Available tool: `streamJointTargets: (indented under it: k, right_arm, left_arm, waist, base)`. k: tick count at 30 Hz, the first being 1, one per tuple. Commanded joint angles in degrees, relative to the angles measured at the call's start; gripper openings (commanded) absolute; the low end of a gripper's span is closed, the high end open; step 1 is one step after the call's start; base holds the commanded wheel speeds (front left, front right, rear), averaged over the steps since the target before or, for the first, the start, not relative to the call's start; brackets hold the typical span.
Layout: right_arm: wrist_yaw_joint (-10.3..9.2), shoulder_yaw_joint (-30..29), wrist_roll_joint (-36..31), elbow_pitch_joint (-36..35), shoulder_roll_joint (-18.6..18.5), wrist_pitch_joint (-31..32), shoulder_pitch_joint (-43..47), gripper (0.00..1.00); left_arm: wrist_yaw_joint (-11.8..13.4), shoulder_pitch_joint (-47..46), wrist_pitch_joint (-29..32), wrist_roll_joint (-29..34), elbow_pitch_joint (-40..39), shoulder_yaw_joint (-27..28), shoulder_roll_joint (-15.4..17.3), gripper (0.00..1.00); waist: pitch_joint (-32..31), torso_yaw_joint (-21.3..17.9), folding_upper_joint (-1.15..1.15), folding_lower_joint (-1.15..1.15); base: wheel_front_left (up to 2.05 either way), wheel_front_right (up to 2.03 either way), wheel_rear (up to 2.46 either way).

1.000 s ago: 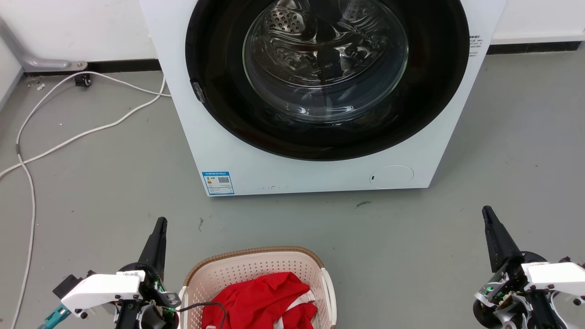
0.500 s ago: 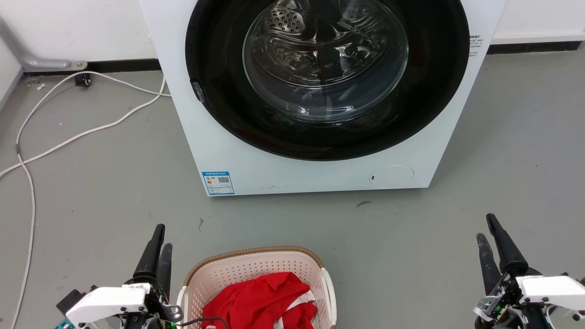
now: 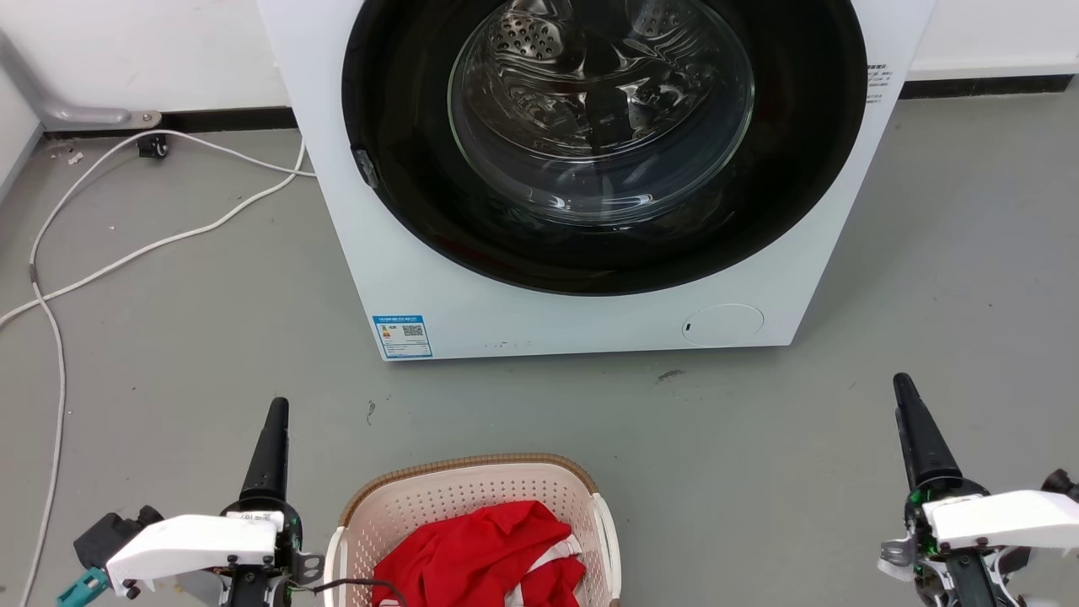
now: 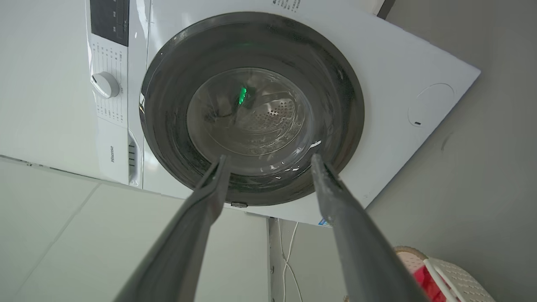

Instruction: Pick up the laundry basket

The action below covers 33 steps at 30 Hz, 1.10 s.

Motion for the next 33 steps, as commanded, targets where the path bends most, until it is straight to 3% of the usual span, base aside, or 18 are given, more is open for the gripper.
streamJointTargets:
  k: [1, 17, 33]
  right_arm:
    - [0.01, 0.76, -4.52, -2.0, -0.14, -0.82, -0.38, 1.0]
    - [0.01, 3.93, -27.02, -3.7, -0.16, -4.38, 0.96, 1.0]
    - [0.01, 4.75, -41.55, -5.26, -0.19, -7.4, 2.0, 1.0]
  left_arm:
    - [0.32, -0.78, -0.78, 3.2, -1.91, -0.04, 0.24, 1.0]
    - [2.86, 0.41, -4.32, 22.35, -4.9, -3.3, 0.3, 1.0]
    - [4.4, 1.31, -7.35, 35.98, -6.22, -4.6, 0.36, 1.0]
  waist:
    - [0.02, 0.02, 0.0, 0.0]
    - [0.15, -0.03, 0.0, 0.0]
    - [0.16, -0.05, 0.0, 0.0]
  base:
    - [0.0, 0.0, 0.0]
    - [0.0, 0.0, 0.0]
    - [0.0, 0.0, 0.0]
